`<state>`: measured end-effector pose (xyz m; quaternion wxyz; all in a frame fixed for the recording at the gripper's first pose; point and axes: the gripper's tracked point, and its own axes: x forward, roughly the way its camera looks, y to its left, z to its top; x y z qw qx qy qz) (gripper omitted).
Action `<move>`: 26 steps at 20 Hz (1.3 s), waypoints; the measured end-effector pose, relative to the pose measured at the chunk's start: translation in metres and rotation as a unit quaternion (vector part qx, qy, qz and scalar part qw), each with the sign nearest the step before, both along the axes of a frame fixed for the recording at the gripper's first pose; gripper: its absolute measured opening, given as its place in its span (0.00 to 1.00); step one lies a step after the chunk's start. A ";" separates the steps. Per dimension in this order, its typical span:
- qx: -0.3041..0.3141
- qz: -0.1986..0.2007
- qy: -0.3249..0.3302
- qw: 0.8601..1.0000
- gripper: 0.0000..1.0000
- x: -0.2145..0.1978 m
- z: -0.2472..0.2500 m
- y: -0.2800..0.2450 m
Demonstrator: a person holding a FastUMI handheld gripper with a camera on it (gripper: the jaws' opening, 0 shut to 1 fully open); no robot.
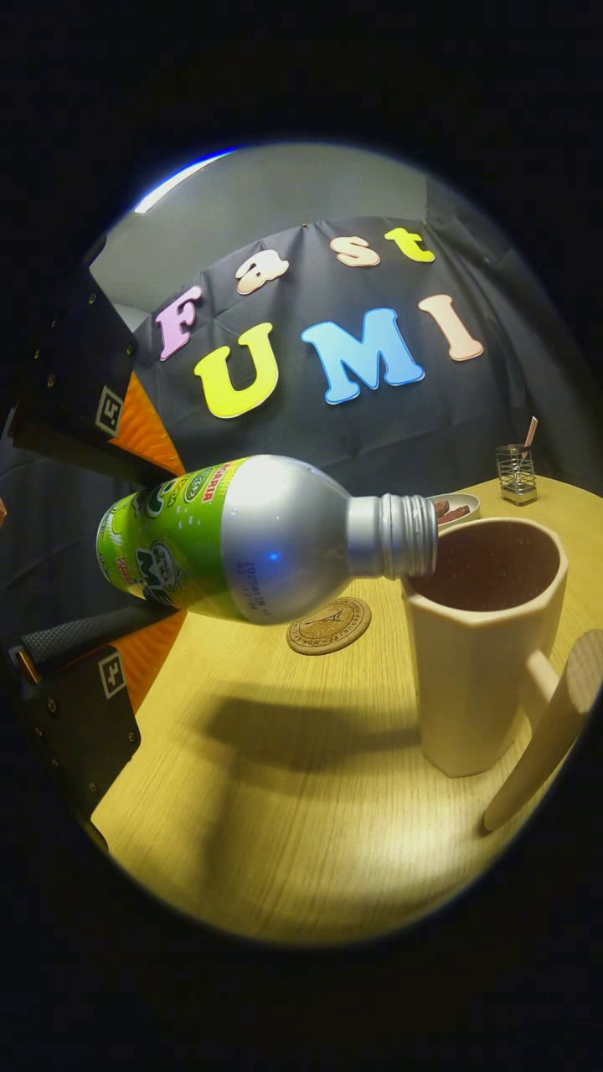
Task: Take the bottle from table, then pour the juice into the cup, finally place the bottle on the coaster
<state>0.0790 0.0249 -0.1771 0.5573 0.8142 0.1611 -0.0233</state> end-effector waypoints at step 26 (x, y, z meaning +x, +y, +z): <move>0.079 -0.033 0.000 0.996 0.78 0.015 0.026 -0.015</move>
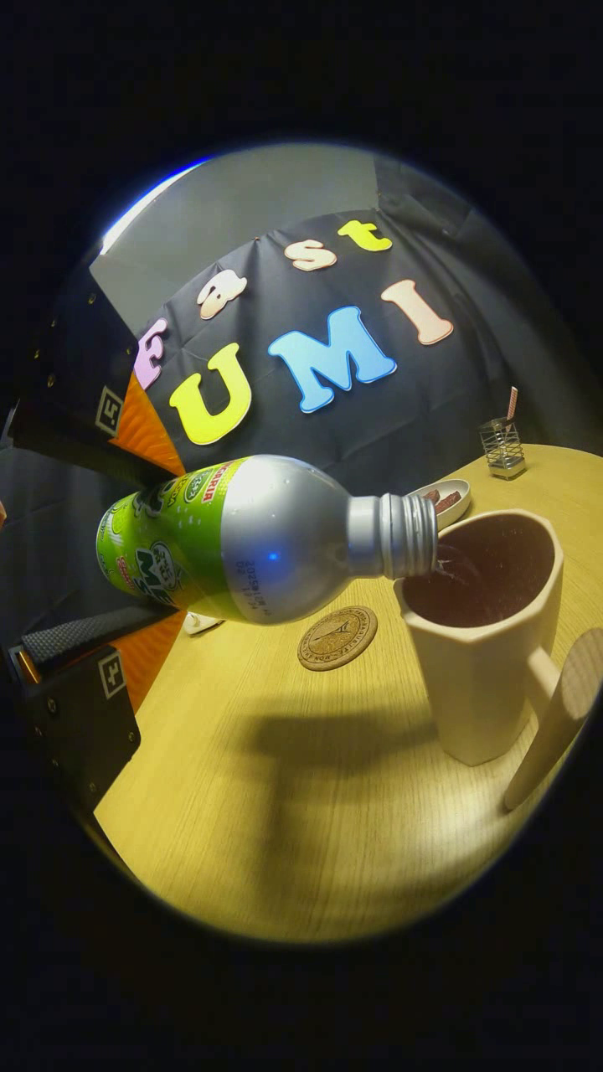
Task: Take the bottle from table, then pour the juice into the cup, finally place the bottle on the coaster
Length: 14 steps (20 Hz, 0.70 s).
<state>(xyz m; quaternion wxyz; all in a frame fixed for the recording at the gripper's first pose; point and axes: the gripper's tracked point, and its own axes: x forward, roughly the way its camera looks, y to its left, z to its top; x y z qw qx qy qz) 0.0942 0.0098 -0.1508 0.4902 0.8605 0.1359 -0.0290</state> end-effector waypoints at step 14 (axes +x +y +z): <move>0.064 -0.022 0.008 0.998 0.78 0.007 0.016 -0.010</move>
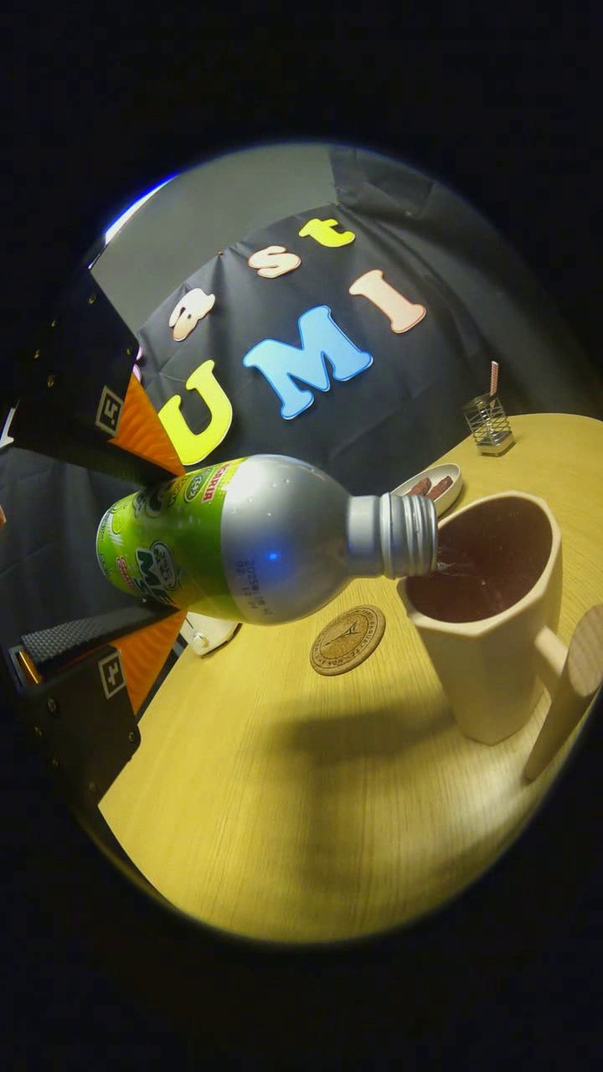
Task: Take the bottle from table, then pour the juice into the cup, finally place the bottle on the coaster
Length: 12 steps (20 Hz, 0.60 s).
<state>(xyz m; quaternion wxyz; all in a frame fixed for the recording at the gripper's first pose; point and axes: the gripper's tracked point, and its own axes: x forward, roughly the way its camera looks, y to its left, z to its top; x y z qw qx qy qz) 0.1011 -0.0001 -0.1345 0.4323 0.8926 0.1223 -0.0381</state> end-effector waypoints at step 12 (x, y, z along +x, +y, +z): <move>0.031 -0.005 0.005 0.999 0.78 0.001 0.009 -0.007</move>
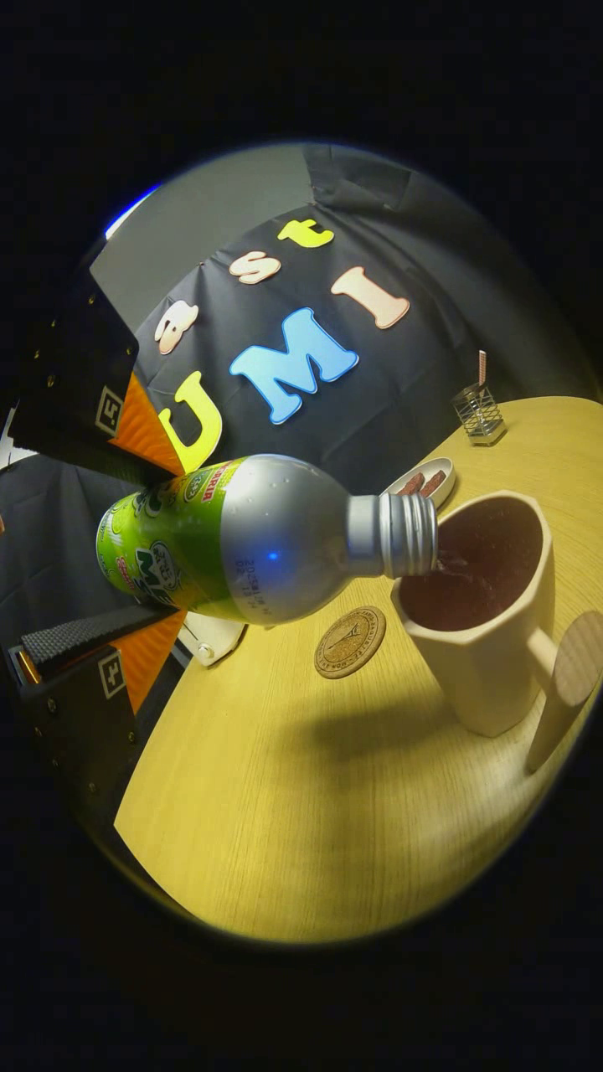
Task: Take the bottle from table, then pour the juice into the cup, finally place the bottle on the coaster
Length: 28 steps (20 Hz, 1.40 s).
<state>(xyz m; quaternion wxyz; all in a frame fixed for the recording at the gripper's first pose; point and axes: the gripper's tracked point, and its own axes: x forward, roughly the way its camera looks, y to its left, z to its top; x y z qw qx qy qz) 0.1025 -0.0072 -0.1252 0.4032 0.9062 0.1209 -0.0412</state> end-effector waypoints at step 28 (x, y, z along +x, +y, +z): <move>-0.100 0.024 0.057 0.993 0.77 -0.010 -0.030 0.009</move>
